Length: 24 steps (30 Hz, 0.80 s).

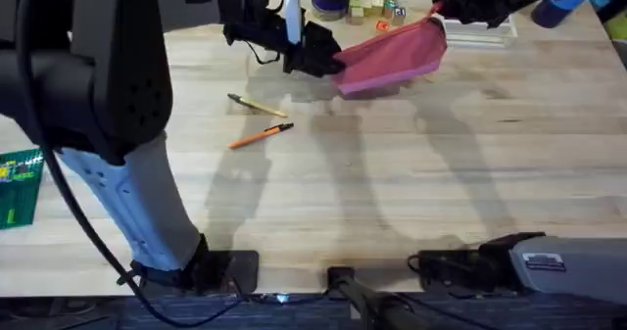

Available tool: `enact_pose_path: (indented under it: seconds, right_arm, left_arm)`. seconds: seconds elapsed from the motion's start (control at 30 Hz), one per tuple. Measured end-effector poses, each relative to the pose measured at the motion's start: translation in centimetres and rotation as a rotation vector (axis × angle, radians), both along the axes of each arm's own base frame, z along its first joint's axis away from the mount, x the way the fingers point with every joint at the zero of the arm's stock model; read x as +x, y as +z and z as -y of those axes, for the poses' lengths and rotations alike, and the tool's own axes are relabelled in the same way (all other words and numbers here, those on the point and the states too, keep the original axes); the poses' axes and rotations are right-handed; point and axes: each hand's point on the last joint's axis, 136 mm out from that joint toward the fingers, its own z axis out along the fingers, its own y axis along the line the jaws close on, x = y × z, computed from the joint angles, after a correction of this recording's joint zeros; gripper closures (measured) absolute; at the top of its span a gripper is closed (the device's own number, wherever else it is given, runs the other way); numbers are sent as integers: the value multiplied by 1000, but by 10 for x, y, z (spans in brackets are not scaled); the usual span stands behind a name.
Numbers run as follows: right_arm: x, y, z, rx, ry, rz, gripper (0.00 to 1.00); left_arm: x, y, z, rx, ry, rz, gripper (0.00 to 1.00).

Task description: Unzip the bag, pick up the pens from the table one at a time and place them inside, then zip the bag closed.

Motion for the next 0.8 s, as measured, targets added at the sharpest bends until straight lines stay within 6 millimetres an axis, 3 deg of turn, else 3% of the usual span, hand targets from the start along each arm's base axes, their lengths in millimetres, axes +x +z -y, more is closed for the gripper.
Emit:
enact_pose_path:
  seconds: [0.17, 0.4, 0.53, 0.63, 0.8]
  right_arm:
    - [2, 2, 3, -5, -11, 12, 964]
    - [1, 58, 16, 4, -52, 167, 964]
    - [-1, 67, 18, 6, -59, 190, 965]
    - [-1, 66, 19, -17, -40, 186, 757]
    - [-5, 66, 18, -117, 64, 176, 81]
  left_arm:
    - [1, -2, -1, 10, 4, 0, 958]
    - [4, -9, -7, 52, 28, 0, 958]
    - [4, -9, -7, 52, 28, 0, 958]
    - [4, -9, -7, 52, 28, 0, 958]
    - [4, -9, -7, 52, 28, 0, 958]
